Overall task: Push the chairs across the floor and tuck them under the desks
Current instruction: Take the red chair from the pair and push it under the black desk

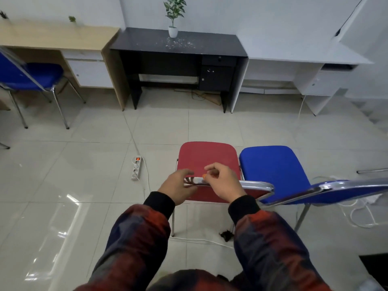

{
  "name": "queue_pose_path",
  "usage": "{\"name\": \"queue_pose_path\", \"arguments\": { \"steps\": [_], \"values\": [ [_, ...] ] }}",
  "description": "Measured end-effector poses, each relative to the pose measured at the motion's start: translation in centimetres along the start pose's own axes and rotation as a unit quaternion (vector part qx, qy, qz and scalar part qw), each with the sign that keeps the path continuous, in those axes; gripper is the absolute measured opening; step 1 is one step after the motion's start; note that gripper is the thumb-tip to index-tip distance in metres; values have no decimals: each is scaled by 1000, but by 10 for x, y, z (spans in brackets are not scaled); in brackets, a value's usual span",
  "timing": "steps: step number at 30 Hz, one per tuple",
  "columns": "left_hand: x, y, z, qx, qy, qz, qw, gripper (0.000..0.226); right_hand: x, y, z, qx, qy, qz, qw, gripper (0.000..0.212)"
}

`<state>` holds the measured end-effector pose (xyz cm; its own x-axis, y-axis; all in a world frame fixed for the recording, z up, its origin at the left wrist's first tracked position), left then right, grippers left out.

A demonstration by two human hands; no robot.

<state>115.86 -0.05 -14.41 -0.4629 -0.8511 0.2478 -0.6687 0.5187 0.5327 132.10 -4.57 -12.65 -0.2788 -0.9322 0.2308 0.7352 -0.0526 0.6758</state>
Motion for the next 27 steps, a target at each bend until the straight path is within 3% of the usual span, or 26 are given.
{"name": "queue_pose_path", "arguments": {
  "steps": [4, 8, 13, 18, 23, 27],
  "values": [
    [-17, -43, -19, -182, 17, -32, 983, 48, 4, 37, -37, 78, -10, -5, 997, 26],
    [-24, -53, -32, -192, 71, -76, 976, 31, 12, 57, -76, 295, -16, 13, 955, 31],
    [-15, -57, -23, -165, 65, -115, 977, 29, 3, 62, -89, 292, 30, 19, 956, 30],
    [-9, -67, -18, -177, 76, -143, 971, 28, -10, 66, -95, 357, 61, 57, 930, 35],
    [-34, -59, -24, -200, 122, -106, 966, 23, -30, 66, -87, 364, 84, 66, 925, 38],
    [-47, -51, -18, -235, 81, -66, 966, 24, -41, 58, -89, 396, 80, 80, 911, 42]
  ]
}}
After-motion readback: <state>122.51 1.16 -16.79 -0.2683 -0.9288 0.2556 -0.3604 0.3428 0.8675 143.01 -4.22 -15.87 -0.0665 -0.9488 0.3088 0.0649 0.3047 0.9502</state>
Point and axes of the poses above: each hand's wrist, its own x-axis away from the middle knuckle, its own y-axis out of the back of the hand, z = x × y, the point moved 1 cm from there along -x, towards the middle knuckle, and after that the axes turned 12 degrees about x, right-handed, at the moved point
